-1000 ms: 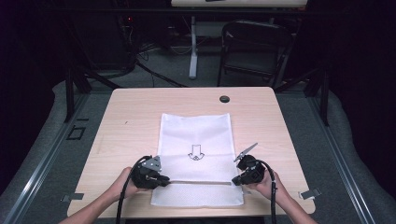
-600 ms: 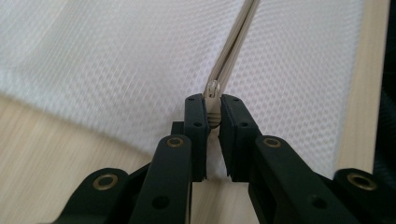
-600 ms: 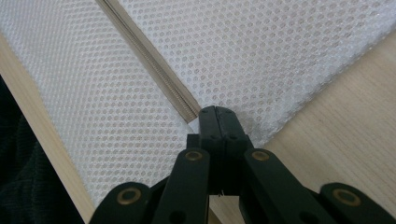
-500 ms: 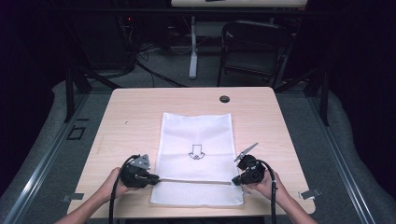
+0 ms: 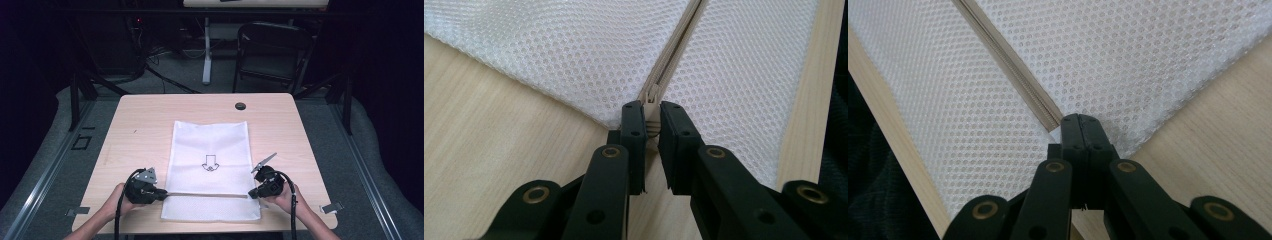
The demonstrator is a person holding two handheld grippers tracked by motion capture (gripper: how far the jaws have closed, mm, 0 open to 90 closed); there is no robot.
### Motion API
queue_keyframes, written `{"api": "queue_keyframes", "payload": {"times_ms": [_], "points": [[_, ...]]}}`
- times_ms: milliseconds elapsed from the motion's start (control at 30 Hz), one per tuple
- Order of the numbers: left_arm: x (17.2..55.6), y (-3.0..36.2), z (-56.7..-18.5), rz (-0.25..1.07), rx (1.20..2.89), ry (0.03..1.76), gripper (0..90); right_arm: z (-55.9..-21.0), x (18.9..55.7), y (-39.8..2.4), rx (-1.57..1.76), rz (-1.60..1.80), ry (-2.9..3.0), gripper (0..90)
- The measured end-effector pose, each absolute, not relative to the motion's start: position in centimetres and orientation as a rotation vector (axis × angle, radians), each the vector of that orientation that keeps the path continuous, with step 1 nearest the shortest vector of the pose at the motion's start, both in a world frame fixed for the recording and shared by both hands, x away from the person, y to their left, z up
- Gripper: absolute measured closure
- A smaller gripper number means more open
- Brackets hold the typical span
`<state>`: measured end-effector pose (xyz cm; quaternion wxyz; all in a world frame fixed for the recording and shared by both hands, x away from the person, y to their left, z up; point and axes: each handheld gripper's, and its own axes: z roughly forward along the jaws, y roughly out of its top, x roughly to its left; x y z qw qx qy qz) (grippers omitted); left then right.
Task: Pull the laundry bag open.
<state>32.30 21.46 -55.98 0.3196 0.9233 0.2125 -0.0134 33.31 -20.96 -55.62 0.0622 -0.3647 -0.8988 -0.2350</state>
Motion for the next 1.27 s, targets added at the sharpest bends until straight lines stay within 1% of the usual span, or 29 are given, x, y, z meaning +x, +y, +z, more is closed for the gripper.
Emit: {"api": "queue_keyframes", "payload": {"times_ms": [33, 67, 100, 133, 200, 233, 300, 400, 433, 467, 533, 600, 667, 733, 800, 867, 967, 1067, 1133, 1200, 1267], "points": [[32.4, 21.6, -55.9, -0.047, 2.415, 0.573, 78.9, -55.7, 33.5, -21.2, -1.089, -0.713, -2.722, 90.0], [32.5, 21.9, -55.9, -0.057, 2.400, 0.589, 68.4, -55.8, 33.5, -21.4, -1.084, -0.735, -2.711, 86.7], [32.6, 22.1, -55.7, -0.056, 2.382, 0.604, 60.3, -55.9, 33.6, -21.6, -1.056, -0.768, -2.673, 77.2], [32.6, 22.4, -55.6, -0.057, 2.367, 0.617, 54.2, -55.8, 33.5, -21.7, -1.039, -0.792, -2.653, 68.1], [32.6, 22.9, -55.1, -0.035, 2.344, 0.640, 45.8, -55.5, 33.2, -21.4, -1.079, -0.826, -2.662, 58.6], [32.5, 23.1, -55.0, -0.021, 2.335, 0.654, 42.1, -54.9, 33.2, -21.4, -1.041, -0.814, -2.694, 53.0], [32.4, 23.7, -54.4, 0.025, 2.307, 0.710, 35.4, -54.0, 32.8, -21.2, -1.055, -0.828, -2.745, 47.1], [32.2, 24.3, -53.5, 0.044, 2.283, 0.783, 26.4, -52.9, 32.2, -20.9, -1.064, -0.828, -2.813, 33.3], [32.1, 24.4, -53.3, 0.040, 2.280, 0.786, 20.4, -52.5, 31.9, -20.9, -1.060, -0.802, -2.847, 29.7], [32.0, 24.5, -53.0, 0.067, 2.281, 0.806, 16.8, -52.3, 31.8, -21.0, -1.064, -0.790, -2.867, 27.7], [31.6, 24.8, -52.5, 0.077, 2.280, 0.825, 14.9, -51.8, 31.5, -21.1, -1.090, -0.752, -2.902, 23.0], [31.2, 25.0, -52.0, 0.097, 2.285, 0.863, 12.1, -51.4, 31.1, -21.6, -1.140, -0.742, -2.919, 15.3], [30.8, 25.3, -51.7, 0.142, 2.309, 0.919, 9.1, -51.0, 30.8, -22.3, -1.169, -0.725, -2.950, 13.7], [30.6, 25.7, -51.5, 0.127, 2.317, 0.957, 4.7, -50.9, 30.4, -23.4, -1.217, -0.728, -2.933, 10.8], [30.2, 26.2, -51.4, 0.134, 2.296, 1.025, 4.2, -50.9, 29.9, -24.3, -1.264, -0.714, -2.948, 8.1], [30.0, 26.4, -51.4, 0.179, 2.310, 1.080, 2.6, -51.0, 29.5, -25.4, -1.327, -0.696, -2.921, 4.8], [29.6, 26.7, -51.3, 0.188, 2.324, 1.124, 0.5, -51.3, 28.9, -26.7, -1.390, -0.679, -2.910, 0.0], [29.3, 26.8, -51.5, 0.211, 2.349, 1.133, 0.1, -51.7, 28.4, -27.4, -1.420, -0.720, -2.906, 0.0], [29.4, 27.0, -51.9, 0.205, 2.338, 1.147, 0.1, -51.9, 28.5, -27.4, -1.418, -0.760, -2.906, 0.0], [29.6, 27.1, -52.2, 0.187, 2.342, 1.145, 0.1, -52.1, 28.5, -27.2, -1.401, -0.717, -2.932, 0.0], [29.7, 27.0, -52.4, 0.201, 2.335, 1.139, 0.1, -52.2, 28.6, -27.1, -1.378, -0.677, -2.964, 0.0]]}}
